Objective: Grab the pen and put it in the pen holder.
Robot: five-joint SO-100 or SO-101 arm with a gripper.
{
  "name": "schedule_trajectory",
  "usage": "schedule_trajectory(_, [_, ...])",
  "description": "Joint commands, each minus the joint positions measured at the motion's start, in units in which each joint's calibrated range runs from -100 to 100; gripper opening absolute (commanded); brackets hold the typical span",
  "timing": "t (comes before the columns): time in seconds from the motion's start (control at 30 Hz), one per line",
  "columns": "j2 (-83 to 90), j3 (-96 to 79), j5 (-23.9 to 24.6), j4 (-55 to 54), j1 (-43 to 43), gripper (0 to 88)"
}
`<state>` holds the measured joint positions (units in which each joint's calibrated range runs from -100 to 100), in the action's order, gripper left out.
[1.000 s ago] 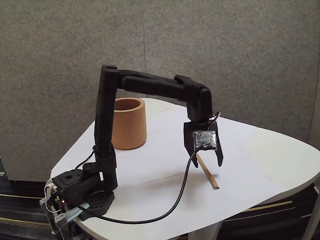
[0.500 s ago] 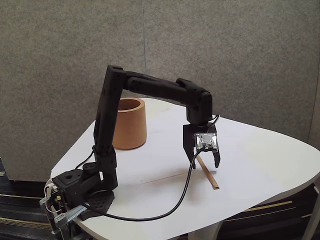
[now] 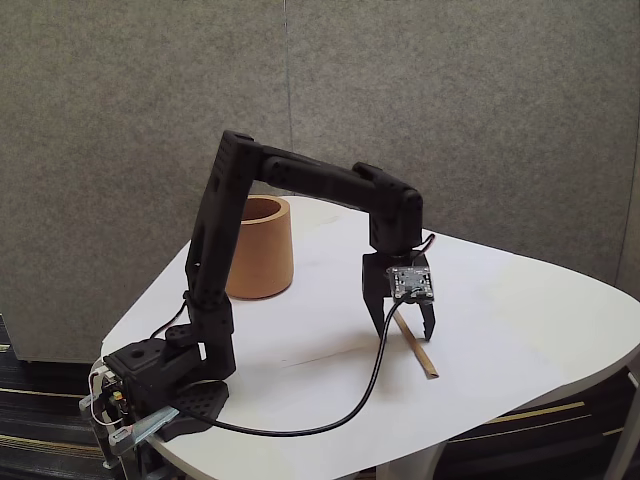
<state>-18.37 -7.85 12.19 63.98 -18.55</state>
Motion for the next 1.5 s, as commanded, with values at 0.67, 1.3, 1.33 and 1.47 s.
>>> schedule_trajectory(0.67, [-0.2, 0.7, -0.4, -1.1, -0.3, 1.5])
schedule_trajectory(1.3, [0.3, 0.8, -0.1, -1.8, -0.4, 0.9])
schedule_trajectory(1.33, [0.4, 0.9, -0.1, -1.8, -0.4, 0.9])
schedule_trajectory(1.47, [0.4, 0.7, -0.2, -1.1, -0.4, 0.9])
